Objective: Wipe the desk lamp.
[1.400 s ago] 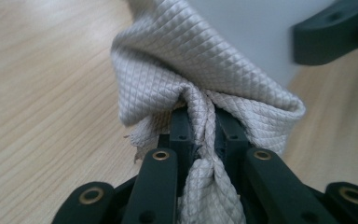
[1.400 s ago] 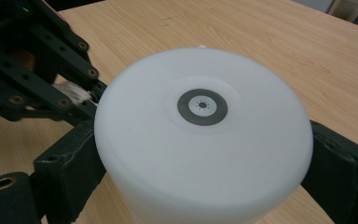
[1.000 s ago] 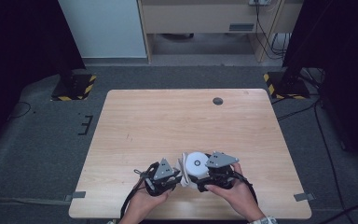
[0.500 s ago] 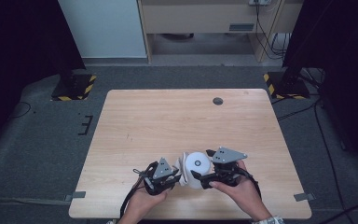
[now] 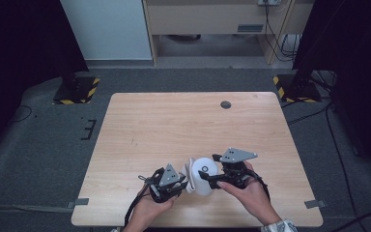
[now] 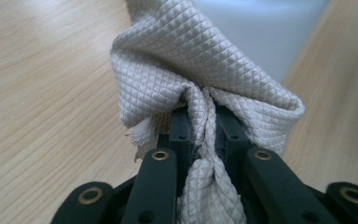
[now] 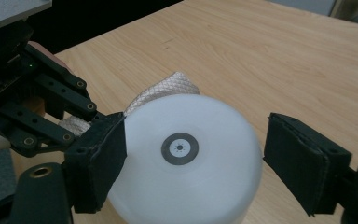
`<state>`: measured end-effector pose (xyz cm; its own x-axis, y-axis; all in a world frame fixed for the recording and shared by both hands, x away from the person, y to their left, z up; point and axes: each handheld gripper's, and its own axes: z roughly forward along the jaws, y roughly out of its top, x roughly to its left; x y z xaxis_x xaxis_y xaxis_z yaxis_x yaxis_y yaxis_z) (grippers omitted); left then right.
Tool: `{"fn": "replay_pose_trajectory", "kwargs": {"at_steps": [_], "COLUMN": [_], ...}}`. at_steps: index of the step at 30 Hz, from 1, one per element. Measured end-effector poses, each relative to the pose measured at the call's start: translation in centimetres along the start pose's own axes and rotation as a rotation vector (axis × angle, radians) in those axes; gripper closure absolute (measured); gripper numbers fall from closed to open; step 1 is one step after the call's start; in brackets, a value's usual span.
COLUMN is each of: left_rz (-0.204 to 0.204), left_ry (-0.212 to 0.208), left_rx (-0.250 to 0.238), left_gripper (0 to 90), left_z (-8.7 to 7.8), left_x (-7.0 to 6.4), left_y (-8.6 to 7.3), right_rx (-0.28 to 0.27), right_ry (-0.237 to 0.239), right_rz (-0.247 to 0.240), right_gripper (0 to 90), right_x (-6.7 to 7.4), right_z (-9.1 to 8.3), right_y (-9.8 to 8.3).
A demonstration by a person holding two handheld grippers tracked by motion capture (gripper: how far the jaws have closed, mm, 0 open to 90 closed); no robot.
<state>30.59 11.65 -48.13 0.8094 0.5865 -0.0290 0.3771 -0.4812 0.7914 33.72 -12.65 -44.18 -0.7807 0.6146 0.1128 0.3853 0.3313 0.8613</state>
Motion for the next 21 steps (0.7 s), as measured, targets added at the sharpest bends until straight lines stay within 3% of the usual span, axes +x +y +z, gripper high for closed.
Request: {"fn": "replay_pose_trajectory", "kwargs": {"at_steps": [4,11,14,18,21], "left_rz": [0.012,0.019,0.018,0.02,0.018], "left_ry": [-0.009,-0.035,-0.032,-0.015,-0.018], "left_rx": [-0.012,-0.053,-0.025,0.08,0.098], "left_gripper": [78.5,78.4,78.5,78.5,78.5], "left_z": [-0.3,-1.1,-0.7,1.1,1.5], "left_x": [-0.7,-1.8,-1.8,-1.7,-1.7], "left_y": [0.3,0.9,0.7,-0.3,-0.4], "right_rx": [0.004,0.011,0.012,0.012,0.01], "right_ry": [0.019,0.015,0.014,0.015,0.014], "right_rz": [0.021,0.014,0.013,0.013,0.013], "right_gripper": [22.1,23.3,23.3,23.3,23.4], "right_x": [-0.1,-0.2,-0.2,-0.2,-0.2], "right_z": [0.1,0.1,0.2,0.2,0.2], "right_y": [0.0,0.2,0.2,0.2,0.2]}}
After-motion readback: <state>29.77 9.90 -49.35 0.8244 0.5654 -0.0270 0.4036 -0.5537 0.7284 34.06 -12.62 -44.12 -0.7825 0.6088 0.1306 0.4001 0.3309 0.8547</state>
